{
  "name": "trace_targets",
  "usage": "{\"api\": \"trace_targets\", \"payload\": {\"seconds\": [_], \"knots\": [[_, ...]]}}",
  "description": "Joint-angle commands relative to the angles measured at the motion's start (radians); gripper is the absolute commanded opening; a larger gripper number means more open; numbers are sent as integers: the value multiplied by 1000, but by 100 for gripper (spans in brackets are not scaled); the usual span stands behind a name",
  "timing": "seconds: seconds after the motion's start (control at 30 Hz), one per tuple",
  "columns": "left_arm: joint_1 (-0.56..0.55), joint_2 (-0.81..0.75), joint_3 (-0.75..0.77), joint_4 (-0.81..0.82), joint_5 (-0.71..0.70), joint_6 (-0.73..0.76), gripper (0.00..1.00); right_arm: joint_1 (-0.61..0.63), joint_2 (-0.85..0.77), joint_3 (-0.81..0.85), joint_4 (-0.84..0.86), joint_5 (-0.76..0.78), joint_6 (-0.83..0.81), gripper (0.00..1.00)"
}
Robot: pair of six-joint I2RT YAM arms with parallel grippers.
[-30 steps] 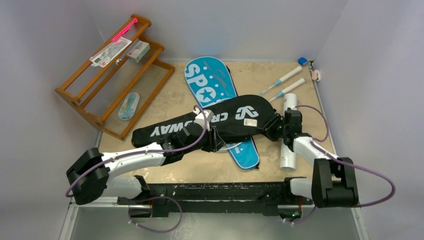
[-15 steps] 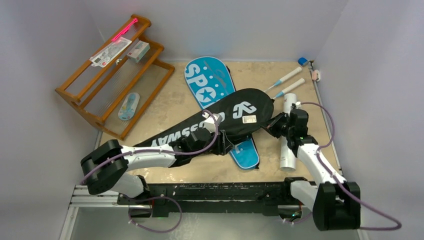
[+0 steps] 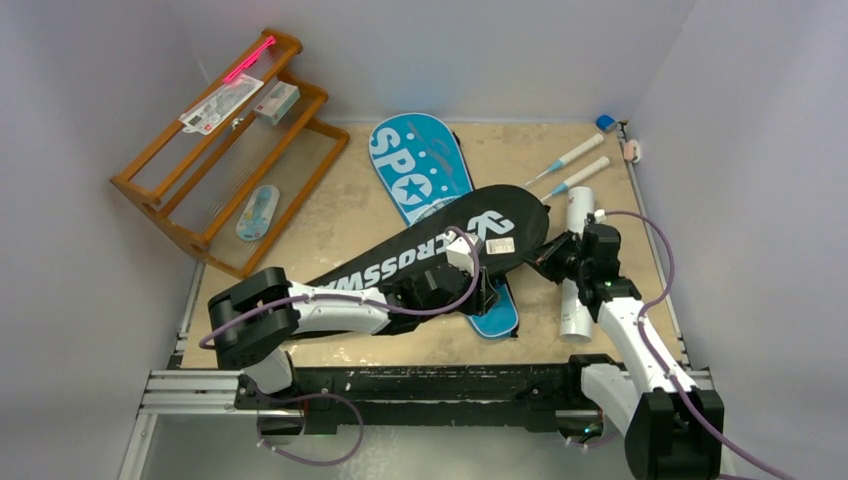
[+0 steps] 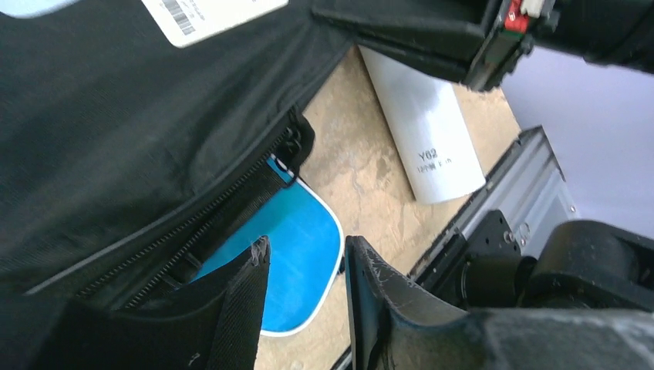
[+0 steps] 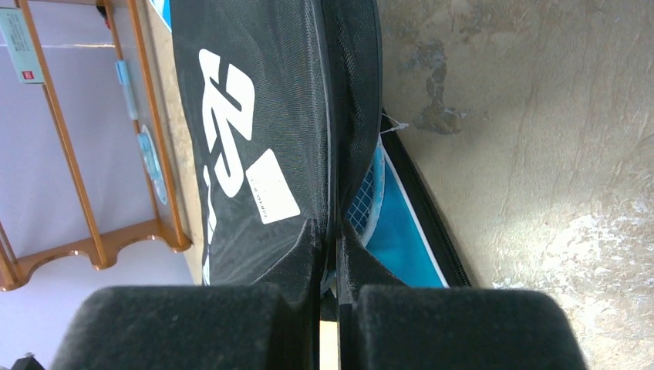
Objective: Pack up the badminton gear
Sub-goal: Adjust the racket bag at the center of the board.
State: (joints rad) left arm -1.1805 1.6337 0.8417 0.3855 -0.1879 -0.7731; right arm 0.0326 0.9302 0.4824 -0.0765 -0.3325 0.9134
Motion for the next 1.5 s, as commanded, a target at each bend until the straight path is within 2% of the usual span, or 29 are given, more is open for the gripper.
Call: {"api": "trace_targets", "payload": {"seconds": [0.0,0.17,0.3,0.5,0.77,1.0,1.23,1.37,1.47], "knots": [[5,3,52,-46,-104,-22,37,3,-31,14,0,5,-8,0],[31,-20,-11,-40,-83,-60,34,4,-76,62,-106,40,-19,0],[92,-30,-57,-35,6,-63,23,4,-112,94,-167,76,-39,0],[149,-90,-111,-75,61,-17,20,4,-142,120,-241,135,-65,0],[250,-75,-77,-133,139,128,18,3,-197,182,-343,234,-98,0],[318,-24,13,-192,183,214,18,4,-243,186,-375,234,-113,0],[328,-4,115,-276,217,268,18,4,-258,156,-376,169,-107,0],[307,-70,51,-225,321,220,23,4,-261,105,-331,165,-70,0],[217,-134,12,-211,290,179,28,4,-235,99,-325,166,-70,0]]}}
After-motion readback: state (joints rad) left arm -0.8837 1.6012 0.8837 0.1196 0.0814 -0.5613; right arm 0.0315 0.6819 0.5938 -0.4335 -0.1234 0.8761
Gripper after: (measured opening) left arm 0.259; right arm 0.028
